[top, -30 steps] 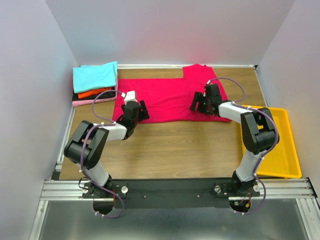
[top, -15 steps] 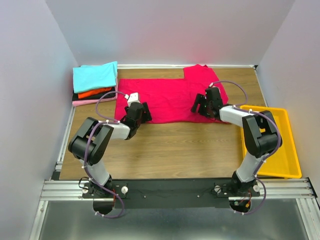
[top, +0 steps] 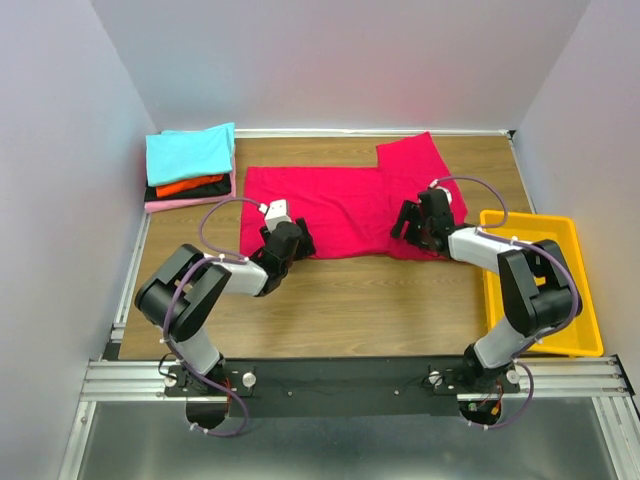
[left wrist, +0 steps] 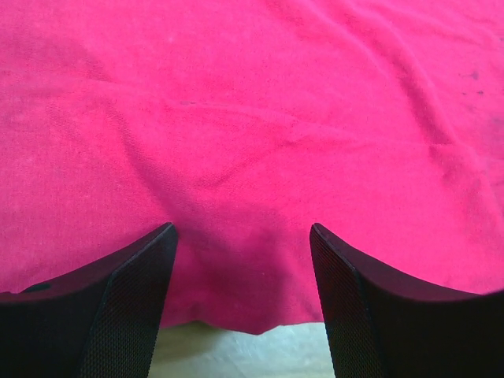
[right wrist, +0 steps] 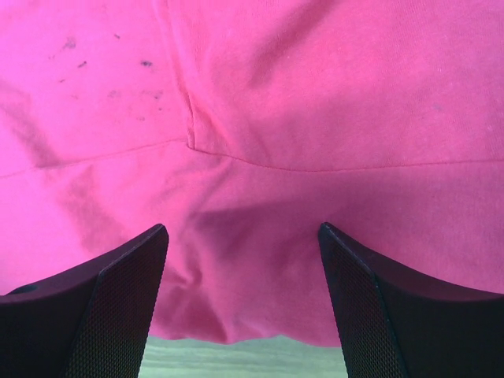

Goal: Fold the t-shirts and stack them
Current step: Fold the tshirt

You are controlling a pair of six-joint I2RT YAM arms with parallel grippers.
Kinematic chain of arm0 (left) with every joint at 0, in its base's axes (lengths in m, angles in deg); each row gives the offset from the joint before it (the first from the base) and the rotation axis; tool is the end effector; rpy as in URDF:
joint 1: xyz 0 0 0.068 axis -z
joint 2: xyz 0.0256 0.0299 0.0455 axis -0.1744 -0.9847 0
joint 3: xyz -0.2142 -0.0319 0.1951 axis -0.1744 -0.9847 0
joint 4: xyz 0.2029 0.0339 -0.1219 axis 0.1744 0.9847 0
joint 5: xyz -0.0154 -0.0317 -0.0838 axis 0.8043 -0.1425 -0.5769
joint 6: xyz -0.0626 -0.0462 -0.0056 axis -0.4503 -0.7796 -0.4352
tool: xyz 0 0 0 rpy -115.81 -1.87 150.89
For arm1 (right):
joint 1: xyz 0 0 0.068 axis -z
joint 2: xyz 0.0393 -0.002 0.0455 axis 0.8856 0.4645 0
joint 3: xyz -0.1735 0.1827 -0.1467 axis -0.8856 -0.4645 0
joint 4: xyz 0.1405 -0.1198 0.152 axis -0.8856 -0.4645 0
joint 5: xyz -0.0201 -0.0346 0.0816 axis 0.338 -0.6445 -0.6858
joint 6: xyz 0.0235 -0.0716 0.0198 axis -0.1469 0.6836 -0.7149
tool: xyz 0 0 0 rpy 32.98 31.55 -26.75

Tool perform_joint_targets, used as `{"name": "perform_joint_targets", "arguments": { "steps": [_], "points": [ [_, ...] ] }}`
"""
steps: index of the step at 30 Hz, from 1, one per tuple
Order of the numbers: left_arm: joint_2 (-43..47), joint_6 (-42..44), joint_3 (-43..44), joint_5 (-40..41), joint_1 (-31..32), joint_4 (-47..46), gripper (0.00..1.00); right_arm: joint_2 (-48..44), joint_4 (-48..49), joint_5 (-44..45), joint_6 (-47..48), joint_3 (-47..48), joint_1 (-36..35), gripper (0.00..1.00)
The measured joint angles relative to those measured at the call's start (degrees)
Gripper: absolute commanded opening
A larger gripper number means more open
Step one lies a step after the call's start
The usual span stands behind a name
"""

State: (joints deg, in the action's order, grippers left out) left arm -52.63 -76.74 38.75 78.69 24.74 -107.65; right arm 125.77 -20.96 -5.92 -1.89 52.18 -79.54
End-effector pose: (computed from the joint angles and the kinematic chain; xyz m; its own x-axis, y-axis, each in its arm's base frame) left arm 0.2810 -0.1662 0.1591 -0.5114 -0.3601 -0.7802 -0.0493 0.9188 -0.3917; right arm 0.3179 0.0926 0.1704 -0.7273 0.3305 -0.6015 0.1740 0.9366 0.3042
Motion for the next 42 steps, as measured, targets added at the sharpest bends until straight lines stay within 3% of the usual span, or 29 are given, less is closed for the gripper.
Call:
{"name": "perform_joint_targets", "arguments": {
  "steps": [22, 27, 33, 36, 37, 42],
  "points": [
    [4.46, -17.79, -7.17, 5.35, 10.69, -2.29, 0.77, -12.98, -2.71, -0.37, -2.51, -11.67, 0.0, 0.84],
    [8.09, -20.26, -6.84, 5.64, 12.98, 4.9, 0.77, -16.96, -9.09, -0.35, -2.78, -12.52, 0.0, 0.84],
    [11.23, -20.02, -2.29, 8.31, 16.52, 20.11, 0.79, -20.52, -15.76, -0.33, -1.77, -11.63, -0.11, 0.84],
    [12.17, -18.18, -0.28, 9.64, 17.4, 25.42, 0.85, -20.83, -16.68, -0.22, -0.96, -9.79, -0.61, 0.85],
    [12.41, -17.51, 0.52, 10.01, 17.51, 26.38, 0.98, -20.87, -16.92, -0.07, -0.72, -9.07, -1.03, 0.86],
    [17.18, -13.18, 3.34, 11.74, 17.86, 28.13, 0.98, -20.98, -17.03, 1.31, 0.2, -6.16, -3.67, 0.96]
  ]
}}
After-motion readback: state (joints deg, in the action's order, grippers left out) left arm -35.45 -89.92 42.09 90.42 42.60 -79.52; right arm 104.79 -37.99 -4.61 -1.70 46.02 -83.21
